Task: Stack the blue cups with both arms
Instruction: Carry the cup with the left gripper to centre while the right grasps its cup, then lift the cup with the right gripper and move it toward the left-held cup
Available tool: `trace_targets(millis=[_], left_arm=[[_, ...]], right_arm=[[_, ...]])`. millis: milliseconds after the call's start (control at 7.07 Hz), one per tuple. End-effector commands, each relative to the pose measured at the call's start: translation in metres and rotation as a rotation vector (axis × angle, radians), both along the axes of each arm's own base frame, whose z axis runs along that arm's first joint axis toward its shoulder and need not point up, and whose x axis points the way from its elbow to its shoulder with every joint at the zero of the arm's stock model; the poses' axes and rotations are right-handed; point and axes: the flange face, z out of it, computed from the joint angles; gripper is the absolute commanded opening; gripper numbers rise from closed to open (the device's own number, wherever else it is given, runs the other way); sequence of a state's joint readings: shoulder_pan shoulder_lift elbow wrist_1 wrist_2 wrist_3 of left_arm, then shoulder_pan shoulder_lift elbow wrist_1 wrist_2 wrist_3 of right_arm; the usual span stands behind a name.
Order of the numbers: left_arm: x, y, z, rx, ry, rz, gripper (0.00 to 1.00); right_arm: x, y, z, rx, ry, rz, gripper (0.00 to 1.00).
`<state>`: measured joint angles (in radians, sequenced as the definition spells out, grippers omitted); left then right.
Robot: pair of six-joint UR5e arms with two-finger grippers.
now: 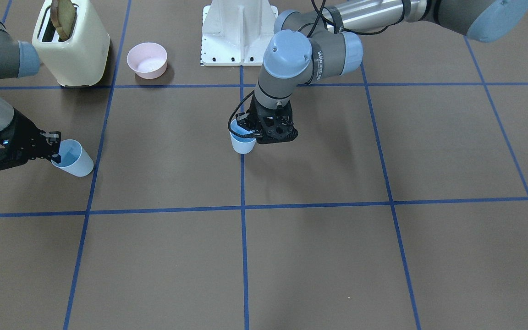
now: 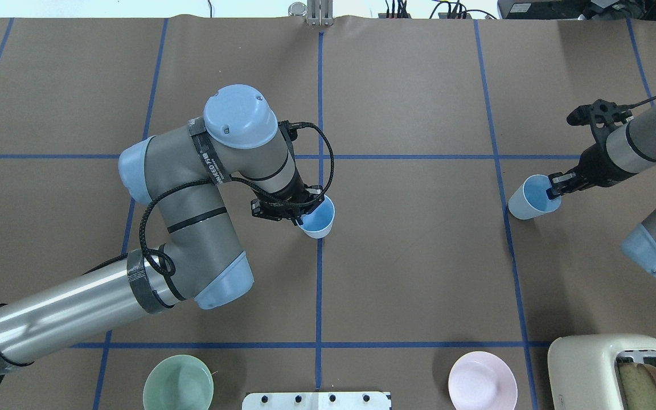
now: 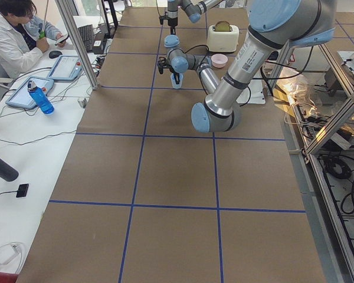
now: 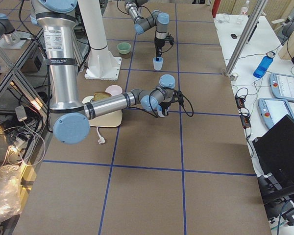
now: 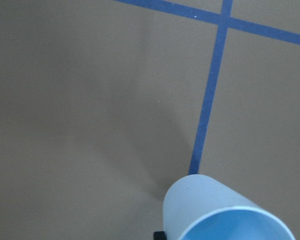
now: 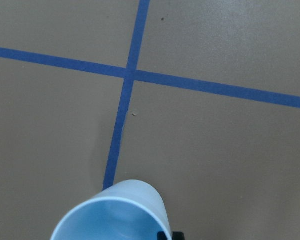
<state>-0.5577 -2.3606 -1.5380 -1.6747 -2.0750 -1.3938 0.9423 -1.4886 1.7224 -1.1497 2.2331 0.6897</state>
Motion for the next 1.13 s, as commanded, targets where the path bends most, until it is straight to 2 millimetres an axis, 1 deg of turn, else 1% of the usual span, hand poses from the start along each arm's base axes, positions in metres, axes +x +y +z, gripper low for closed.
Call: trace_targets(millis=[0,141,283,424,566,707,848,990], left_arm=[[0.007,-0.004,0.0,0.007,-0.004,-0.006,0.0],[0.008,-0.004,0.002,0.016,0.005,-0.003,0.0],[0.01,-0.006,0.006,0.013,-0.003,-0.003,0.05],[0.011,-0.006,0.007,0.025,-0.003,0.006,0.13],[0.012,-0.007,0.008,0.031,-0.004,0.012,0.32],[0.011,-0.006,0.006,0.033,-0.001,0.012,0.46],[0.011,-0.007,0.007,0.069,0.032,0.018,0.71],[0.01,-0.007,0.006,0.078,0.042,0.016,0.86]], right_arm=[[0.003,-0.021,-0.032,-0.03,0.003,0.019,0.0],[0.012,-0.035,-0.058,-0.044,-0.015,0.033,0.0],[0.014,-0.033,-0.07,-0.049,-0.025,0.027,0.0],[0.014,-0.038,-0.088,-0.035,-0.043,0.027,0.0],[0.013,-0.041,-0.119,-0.043,-0.073,0.011,0.0],[0.012,-0.042,-0.159,-0.047,-0.076,0.007,0.0],[0.008,-0.045,-0.192,-0.05,-0.075,0.004,0.0],[0.007,-0.046,-0.21,-0.04,-0.084,0.005,0.0]])
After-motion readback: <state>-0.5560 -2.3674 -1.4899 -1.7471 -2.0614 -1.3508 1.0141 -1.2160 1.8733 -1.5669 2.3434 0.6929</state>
